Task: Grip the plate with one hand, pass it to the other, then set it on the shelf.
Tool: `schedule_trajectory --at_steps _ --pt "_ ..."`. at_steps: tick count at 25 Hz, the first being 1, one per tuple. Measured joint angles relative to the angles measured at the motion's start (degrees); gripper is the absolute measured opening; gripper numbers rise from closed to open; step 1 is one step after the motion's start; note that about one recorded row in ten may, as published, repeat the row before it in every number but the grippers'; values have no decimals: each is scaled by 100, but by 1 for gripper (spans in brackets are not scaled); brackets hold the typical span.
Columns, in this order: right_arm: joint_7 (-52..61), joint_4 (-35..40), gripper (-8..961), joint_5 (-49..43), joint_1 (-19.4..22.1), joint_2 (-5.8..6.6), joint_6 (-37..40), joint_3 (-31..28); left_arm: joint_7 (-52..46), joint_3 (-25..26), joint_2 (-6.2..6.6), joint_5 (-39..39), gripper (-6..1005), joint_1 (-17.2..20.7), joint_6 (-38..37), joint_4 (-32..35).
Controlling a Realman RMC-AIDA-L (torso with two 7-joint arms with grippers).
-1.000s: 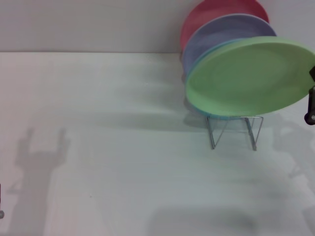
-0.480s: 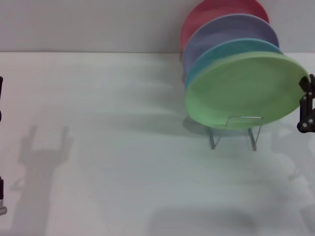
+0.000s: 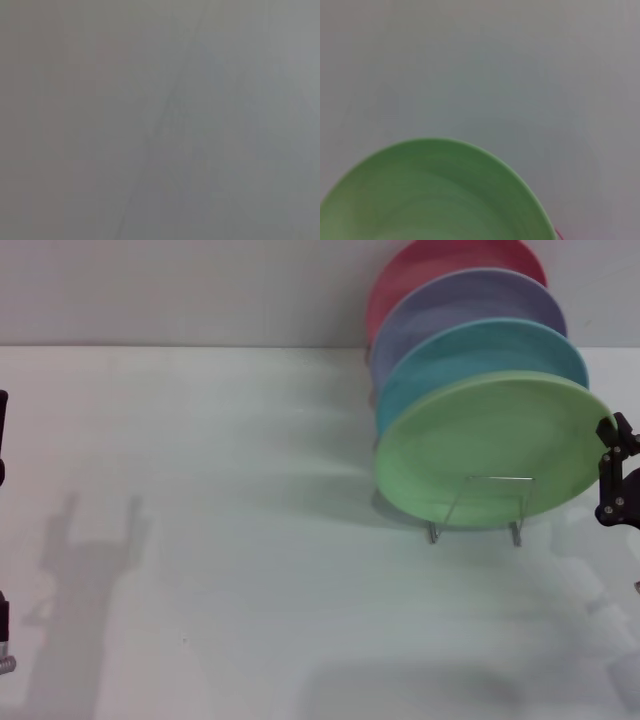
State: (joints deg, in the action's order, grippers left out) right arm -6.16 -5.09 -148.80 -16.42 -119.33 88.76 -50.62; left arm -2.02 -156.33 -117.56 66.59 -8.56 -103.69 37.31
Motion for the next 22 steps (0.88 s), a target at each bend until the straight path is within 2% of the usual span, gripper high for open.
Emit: schedule_trajectory --at_steps 4,13,18,22 --pt "1 0 19 7 1 1 -139 22 0 23 6 -43 813 1 -22 3" --pt "36 -38 117 -4 18 0 -240 36 0 27 23 -51 813 5 -50 27" --pt "57 -89 278 -16 168 -4 253 24 0 38 33 -54 813 5 -59 30" --pt "98 -159 277 26 325 -9 570 -50 0 52 46 -60 813 -8 -64 28"
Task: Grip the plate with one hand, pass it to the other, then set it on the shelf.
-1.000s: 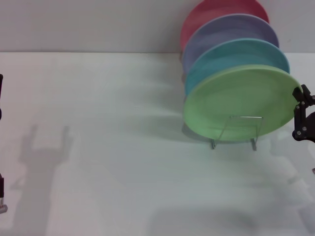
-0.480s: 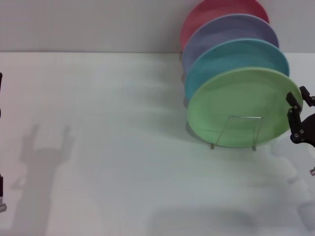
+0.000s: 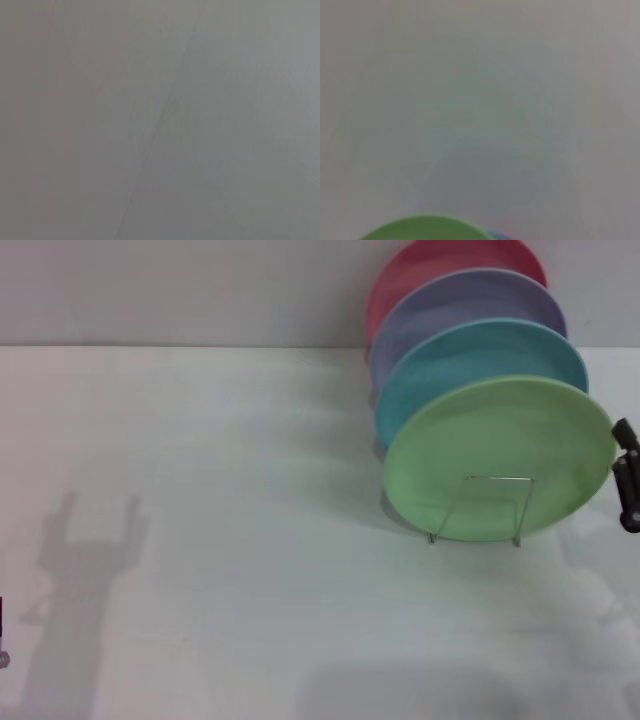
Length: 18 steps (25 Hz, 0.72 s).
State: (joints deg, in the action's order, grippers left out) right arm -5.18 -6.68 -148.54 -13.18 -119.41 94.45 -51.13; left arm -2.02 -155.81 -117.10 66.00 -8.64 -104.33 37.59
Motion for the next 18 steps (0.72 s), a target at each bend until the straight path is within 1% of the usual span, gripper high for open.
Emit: schedule_trajectory --at_steps 2,3,4,7,8,9,11,12,13,14,15,16,18 --pt "157 -27 277 7 69 3 172 -42 0 8 14 0 813 -25 -1 -18" --pt "453 -29 291 14 149 13 494 -217 1 34 17 0 813 -46 2 -31" --pt "453 -29 305 14 149 13 494 -217 1 34 17 0 813 -46 2 -31" --pt "1199 2 346 113 276 18 1073 -800 244 117 18 0 813 -103 87 -68" --pt "1940 101 355 384 314 38 1319 -1242 609 181 -4 -4 813 -175 174 -158" --pt "1940 101 364 384 314 38 1319 -1242 609 181 -4 -4 813 -175 174 -158" --pt "2649 317 382 735 295 79 1455 -1524 916 339 -63 -10 813 -257 313 -348" --pt "2890 469 391 893 252 108 1484 -1586 976 456 -85 12 813 -294 439 -427" --pt "3227 829 399 1227 143 181 1487 -1648 1009 686 -97 23 813 -327 774 -528" --pt "3227 829 408 1227 143 181 1487 -1648 1009 686 -97 23 813 -327 774 -528" --pt "3324 1059 417 1484 74 214 1398 -1654 997 836 -99 21 813 -352 1020 -578" --pt "3324 1059 426 1484 74 214 1398 -1654 977 951 -97 19 813 -376 1226 -632" --pt "3375 1174 444 1760 46 219 1234 -1656 856 1201 -93 12 813 -481 1773 -838"
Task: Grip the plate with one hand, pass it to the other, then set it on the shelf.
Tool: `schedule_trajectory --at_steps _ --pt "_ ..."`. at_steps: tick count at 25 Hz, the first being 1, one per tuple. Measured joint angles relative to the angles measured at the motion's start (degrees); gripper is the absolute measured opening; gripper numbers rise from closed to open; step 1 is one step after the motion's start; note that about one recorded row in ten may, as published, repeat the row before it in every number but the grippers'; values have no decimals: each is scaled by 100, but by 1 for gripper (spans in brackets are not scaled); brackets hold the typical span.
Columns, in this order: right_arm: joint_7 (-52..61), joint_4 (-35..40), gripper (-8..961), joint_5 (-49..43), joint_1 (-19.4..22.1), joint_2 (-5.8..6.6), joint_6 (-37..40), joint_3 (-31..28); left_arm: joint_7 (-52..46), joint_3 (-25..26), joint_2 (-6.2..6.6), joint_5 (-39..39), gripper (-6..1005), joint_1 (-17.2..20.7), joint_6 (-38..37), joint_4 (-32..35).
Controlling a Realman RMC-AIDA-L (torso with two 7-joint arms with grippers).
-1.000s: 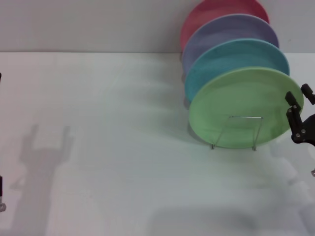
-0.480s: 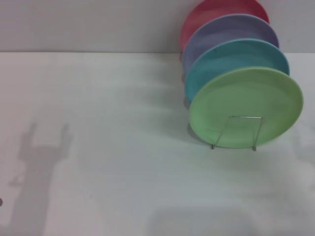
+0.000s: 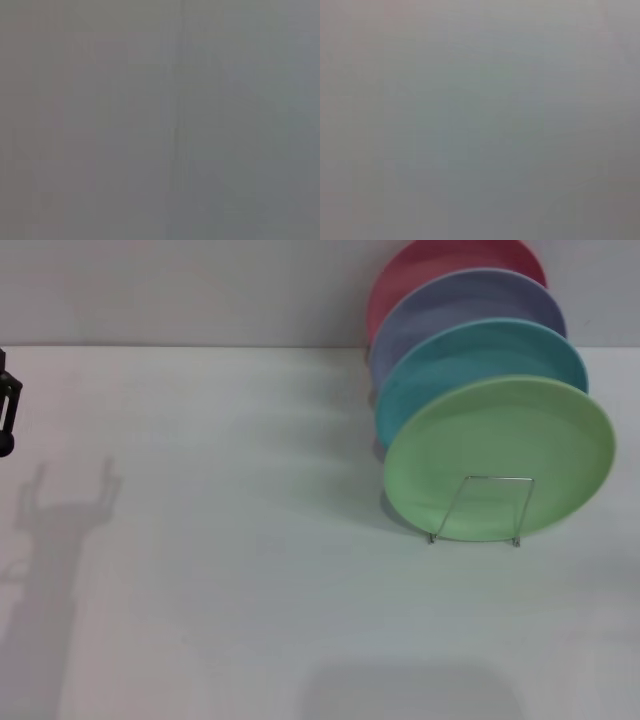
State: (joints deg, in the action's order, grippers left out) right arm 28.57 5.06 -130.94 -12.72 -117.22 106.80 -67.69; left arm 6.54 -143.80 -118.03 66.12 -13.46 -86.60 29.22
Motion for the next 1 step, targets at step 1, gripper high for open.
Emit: schedule_trajectory --at_steps 1 --pt "20 20 444 106 -1 -3 -83 0 0 0 0 0 813 0 0 0"
